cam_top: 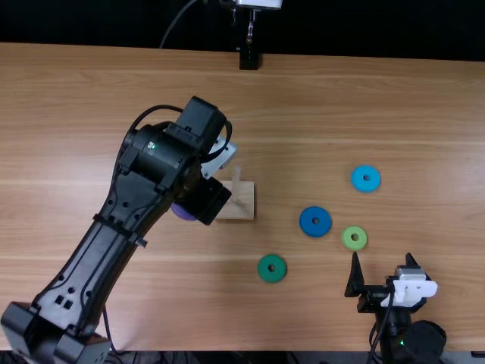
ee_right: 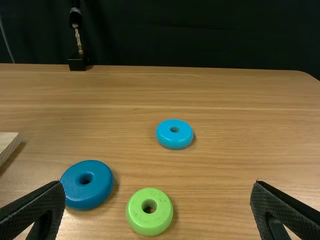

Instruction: Build the Hanoi tower: stack the rings onto the peg from bottom to top in this color order: purple, dark blue, light blue, dark green, light green, yellow, orange.

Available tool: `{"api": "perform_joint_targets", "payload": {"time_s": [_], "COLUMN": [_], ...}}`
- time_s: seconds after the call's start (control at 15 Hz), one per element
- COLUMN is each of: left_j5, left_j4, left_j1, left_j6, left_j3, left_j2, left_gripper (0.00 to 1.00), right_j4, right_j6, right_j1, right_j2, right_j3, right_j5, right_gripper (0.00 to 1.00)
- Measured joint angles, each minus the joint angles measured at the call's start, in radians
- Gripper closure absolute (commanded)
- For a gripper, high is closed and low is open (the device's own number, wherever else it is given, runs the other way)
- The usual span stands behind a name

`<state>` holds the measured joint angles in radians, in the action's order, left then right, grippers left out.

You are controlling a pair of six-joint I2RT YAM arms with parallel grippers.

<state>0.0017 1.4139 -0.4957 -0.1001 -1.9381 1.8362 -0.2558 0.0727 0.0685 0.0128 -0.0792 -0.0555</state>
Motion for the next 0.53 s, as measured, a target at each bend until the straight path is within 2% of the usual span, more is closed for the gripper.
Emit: {"api": "perform_joint_targets", "payload": {"time_s": [0.2, 0.53], "left_j5": [0.004, 0.007], "left_j4": [0.001, 0.001], "left_j1": [0.000, -0.008], "left_j6": [0.023, 0.029], "left_j3": [-0.110, -0.224], "left_j2": [0.063, 0.160], "left_gripper": [0.88, 0.88], "right_j4": [0.000, 0.001], "right_j6": [0.000, 0.000], "right_j1": [0.000, 0.000], "right_j2": [0.000, 0.000], "right_j3": [0.000, 0.000], "right_j5": [0.000, 0.000], "right_gripper": [0.00, 0.00]}}
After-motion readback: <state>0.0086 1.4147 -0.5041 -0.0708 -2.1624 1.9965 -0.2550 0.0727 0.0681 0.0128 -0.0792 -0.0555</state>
